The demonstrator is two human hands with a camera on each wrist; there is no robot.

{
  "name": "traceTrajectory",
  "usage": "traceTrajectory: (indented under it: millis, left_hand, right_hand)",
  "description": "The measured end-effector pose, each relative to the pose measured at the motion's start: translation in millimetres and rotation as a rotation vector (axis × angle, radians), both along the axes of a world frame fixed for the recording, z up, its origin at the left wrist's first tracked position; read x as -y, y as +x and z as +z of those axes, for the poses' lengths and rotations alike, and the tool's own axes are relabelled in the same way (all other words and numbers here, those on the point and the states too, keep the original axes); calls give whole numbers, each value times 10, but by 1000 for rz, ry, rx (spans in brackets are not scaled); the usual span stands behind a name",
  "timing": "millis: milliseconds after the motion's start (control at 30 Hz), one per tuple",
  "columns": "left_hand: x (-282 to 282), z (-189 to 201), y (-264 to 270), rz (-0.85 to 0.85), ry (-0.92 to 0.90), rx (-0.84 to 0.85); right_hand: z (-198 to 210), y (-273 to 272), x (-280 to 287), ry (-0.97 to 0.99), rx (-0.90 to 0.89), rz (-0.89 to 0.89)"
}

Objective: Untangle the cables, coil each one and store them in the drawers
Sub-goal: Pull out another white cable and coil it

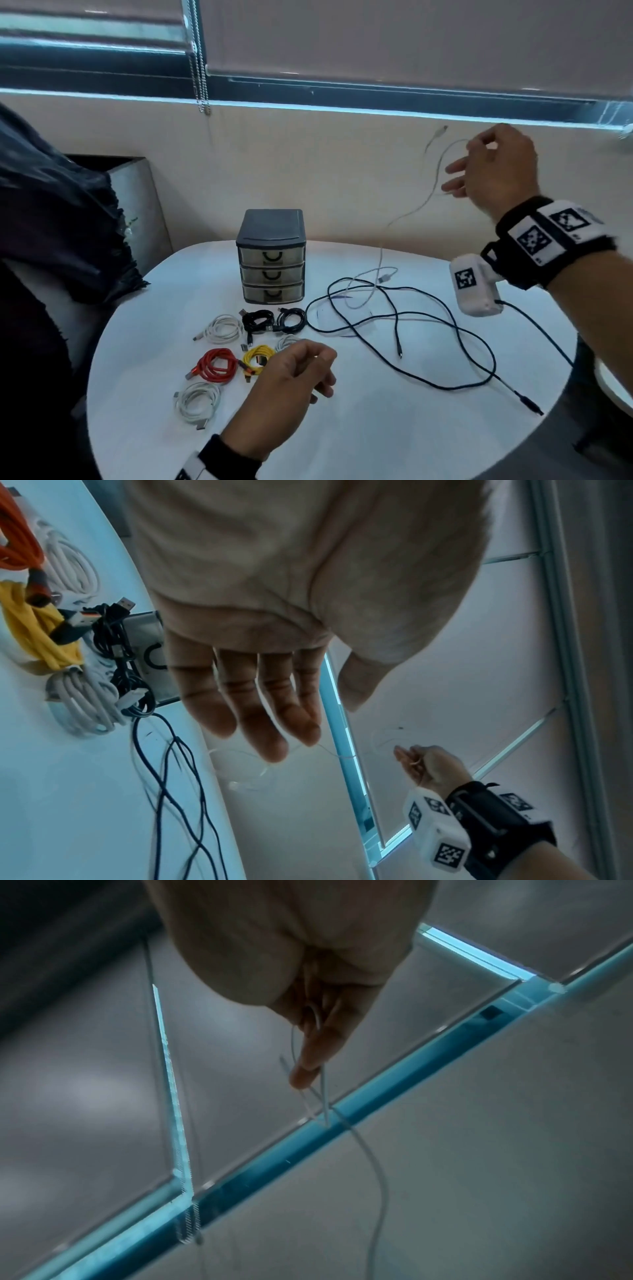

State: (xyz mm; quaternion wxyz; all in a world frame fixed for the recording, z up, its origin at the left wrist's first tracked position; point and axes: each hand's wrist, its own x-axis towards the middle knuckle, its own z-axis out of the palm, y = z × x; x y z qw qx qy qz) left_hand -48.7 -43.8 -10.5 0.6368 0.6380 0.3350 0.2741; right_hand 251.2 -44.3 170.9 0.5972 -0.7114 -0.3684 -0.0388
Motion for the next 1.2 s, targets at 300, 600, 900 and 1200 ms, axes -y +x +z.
traceTrajectory:
  millis: [300, 600, 900, 1200]
  left_hand:
    - [263, 314, -83, 102, -189, 277]
    - [32, -190, -99, 110, -440, 274]
    - [-407, -318, 6, -188, 375, -224]
    - [-700, -288, -128, 41, 446, -228]
  right_hand:
    - [-264, -1337, 572, 13, -400, 397]
    - [-1453, -1925, 814, -176, -721, 411]
    - [-1458, -1375, 271, 128, -806, 446]
    - [-1849, -1102, 153, -472, -17, 192]
